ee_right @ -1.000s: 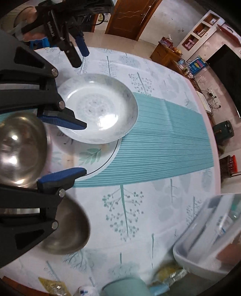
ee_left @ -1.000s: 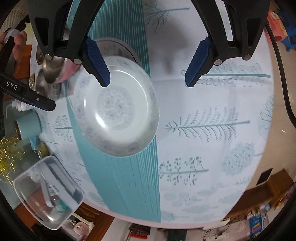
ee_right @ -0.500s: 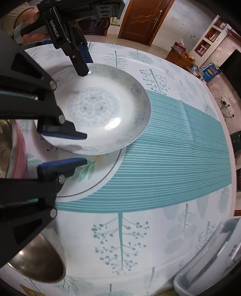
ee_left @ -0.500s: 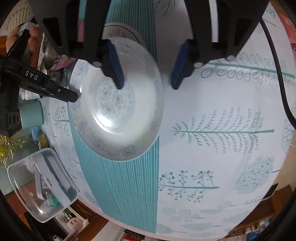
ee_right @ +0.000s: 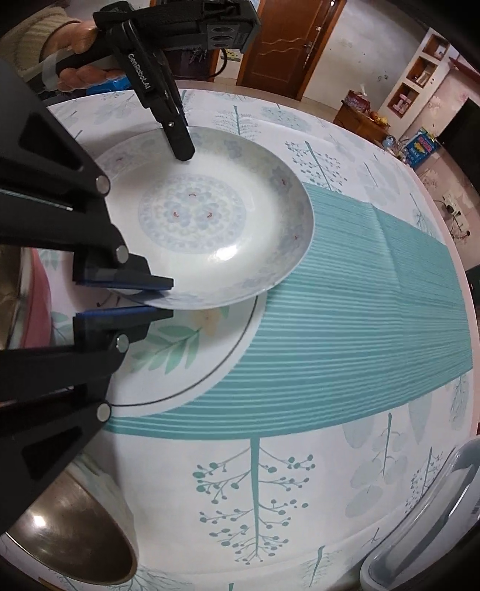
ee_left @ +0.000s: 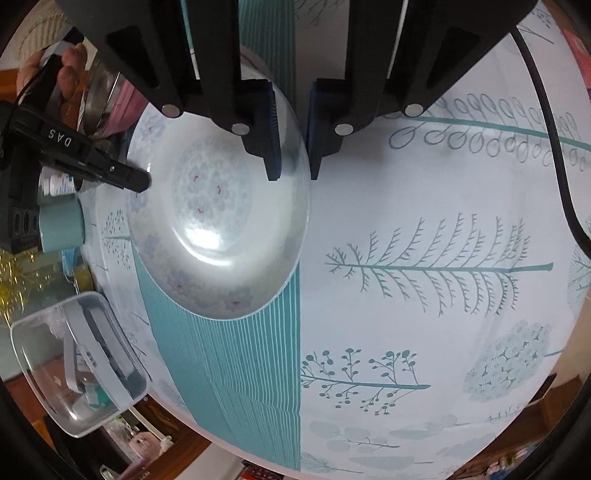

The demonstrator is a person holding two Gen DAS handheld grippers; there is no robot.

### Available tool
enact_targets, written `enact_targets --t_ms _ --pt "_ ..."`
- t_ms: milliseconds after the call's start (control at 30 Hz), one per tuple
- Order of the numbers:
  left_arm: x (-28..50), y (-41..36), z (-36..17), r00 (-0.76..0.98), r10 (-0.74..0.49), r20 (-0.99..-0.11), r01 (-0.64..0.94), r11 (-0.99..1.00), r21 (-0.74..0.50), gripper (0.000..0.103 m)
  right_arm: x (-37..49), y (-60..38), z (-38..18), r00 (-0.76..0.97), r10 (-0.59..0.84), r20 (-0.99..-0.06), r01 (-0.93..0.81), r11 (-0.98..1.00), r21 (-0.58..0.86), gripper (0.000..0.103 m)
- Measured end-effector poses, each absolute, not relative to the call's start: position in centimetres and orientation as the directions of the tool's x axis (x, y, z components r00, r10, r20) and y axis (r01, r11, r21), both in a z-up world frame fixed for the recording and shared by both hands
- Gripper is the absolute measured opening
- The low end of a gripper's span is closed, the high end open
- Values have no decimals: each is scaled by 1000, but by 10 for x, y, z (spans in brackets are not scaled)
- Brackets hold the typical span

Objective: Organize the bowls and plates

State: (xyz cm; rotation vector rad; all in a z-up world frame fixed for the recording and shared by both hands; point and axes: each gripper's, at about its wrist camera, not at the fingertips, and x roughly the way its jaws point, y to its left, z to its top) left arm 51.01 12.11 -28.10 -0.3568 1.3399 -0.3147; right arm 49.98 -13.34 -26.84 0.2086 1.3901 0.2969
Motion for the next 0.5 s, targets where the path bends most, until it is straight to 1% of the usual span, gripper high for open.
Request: enact_targets --t_ms 267,500 --pt "486 142 -270 200 -460 -865 21 885 -466 11 491 -121 -258 158 361 -919 -123 931 344 8" --pt "456 166 -252 216 -467 -857 3 878 -478 11 475 -101 -243 151 381 -912 -176 918 355 8"
